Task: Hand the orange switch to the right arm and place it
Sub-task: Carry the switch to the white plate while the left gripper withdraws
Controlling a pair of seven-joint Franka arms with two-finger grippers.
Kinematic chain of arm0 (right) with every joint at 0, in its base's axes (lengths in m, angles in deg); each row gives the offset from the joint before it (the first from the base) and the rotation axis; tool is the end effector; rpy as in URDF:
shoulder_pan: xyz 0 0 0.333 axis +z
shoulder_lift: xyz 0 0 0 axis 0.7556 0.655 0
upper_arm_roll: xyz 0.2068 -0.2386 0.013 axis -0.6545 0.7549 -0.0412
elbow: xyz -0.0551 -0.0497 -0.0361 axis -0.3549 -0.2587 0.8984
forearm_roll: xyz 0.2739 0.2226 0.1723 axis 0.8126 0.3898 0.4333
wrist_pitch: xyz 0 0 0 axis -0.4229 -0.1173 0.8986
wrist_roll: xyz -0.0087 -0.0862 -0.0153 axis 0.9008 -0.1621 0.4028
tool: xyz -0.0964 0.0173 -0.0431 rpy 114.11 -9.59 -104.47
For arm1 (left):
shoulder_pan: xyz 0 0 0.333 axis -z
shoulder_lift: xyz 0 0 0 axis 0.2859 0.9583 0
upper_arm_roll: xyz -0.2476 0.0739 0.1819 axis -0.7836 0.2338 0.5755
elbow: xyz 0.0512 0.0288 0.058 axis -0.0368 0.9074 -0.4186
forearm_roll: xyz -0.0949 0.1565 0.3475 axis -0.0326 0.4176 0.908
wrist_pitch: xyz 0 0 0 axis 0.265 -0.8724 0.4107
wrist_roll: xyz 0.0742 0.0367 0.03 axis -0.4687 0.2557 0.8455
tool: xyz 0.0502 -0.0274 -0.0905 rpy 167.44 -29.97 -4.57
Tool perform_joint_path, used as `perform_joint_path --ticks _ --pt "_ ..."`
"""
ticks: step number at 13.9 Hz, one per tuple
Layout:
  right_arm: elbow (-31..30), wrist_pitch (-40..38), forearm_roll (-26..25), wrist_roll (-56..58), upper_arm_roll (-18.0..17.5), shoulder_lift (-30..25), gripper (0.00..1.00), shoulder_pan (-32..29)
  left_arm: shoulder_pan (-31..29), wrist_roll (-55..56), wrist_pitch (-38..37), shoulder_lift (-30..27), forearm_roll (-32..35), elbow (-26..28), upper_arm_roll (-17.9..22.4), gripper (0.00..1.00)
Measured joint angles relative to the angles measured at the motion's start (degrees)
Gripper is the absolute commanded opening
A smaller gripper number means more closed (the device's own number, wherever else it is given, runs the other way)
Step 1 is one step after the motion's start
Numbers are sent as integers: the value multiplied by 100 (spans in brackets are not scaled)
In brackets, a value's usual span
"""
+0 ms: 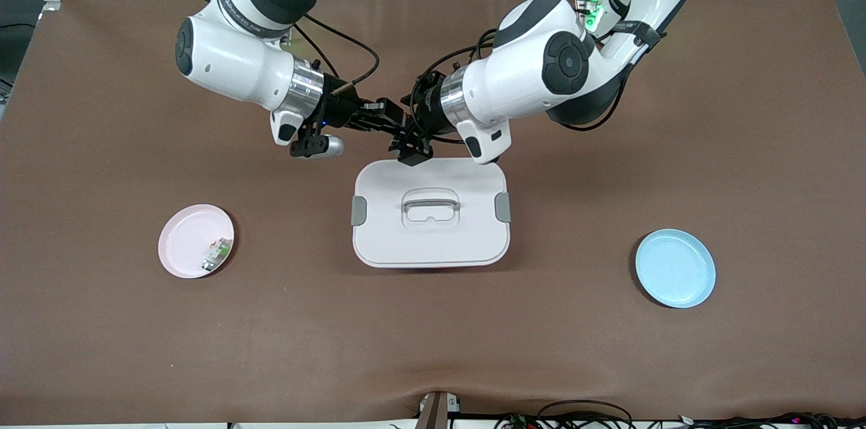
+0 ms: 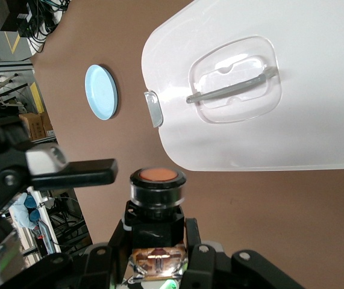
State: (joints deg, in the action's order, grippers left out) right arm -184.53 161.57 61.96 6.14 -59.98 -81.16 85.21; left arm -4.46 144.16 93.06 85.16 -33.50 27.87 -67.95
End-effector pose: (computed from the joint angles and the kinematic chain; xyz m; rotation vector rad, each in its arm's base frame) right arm 0.5081 0.3459 0.4706 -2.3352 0.2710 0.1384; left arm 0.5314 -0.4842 0.5054 2.0262 1.6928 -0.7938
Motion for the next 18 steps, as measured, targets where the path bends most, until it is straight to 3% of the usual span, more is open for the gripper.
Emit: perform_joint_path --ticks 3,5,9,12,15,18 --pt "58 -404 -91 215 31 -3 0 -197 -104 -3 -55 -112 131 -27 19 100" --pt "122 -974 -435 800 45 -22 0 -540 -273 -182 -183 -191 354 -41 16 100" --pt "512 -2340 -2139 2002 86 -57 0 -1383 -815 -1372 -553 -537 535 -88 27 100" --pt "803 -2848 -3579 2644 87 -101 0 -1552 -1261 -2418 -1165 -781 909 -91 35 100" --pt "829 -2876 -4512 3600 87 -124 0 -1679 -1523 -3428 -1863 -926 1775 -92 37 100" --pt "829 -2851 -5084 4778 91 -124 0 -2038 -1976 -4494 -2166 -1026 2315 -91 58 100"
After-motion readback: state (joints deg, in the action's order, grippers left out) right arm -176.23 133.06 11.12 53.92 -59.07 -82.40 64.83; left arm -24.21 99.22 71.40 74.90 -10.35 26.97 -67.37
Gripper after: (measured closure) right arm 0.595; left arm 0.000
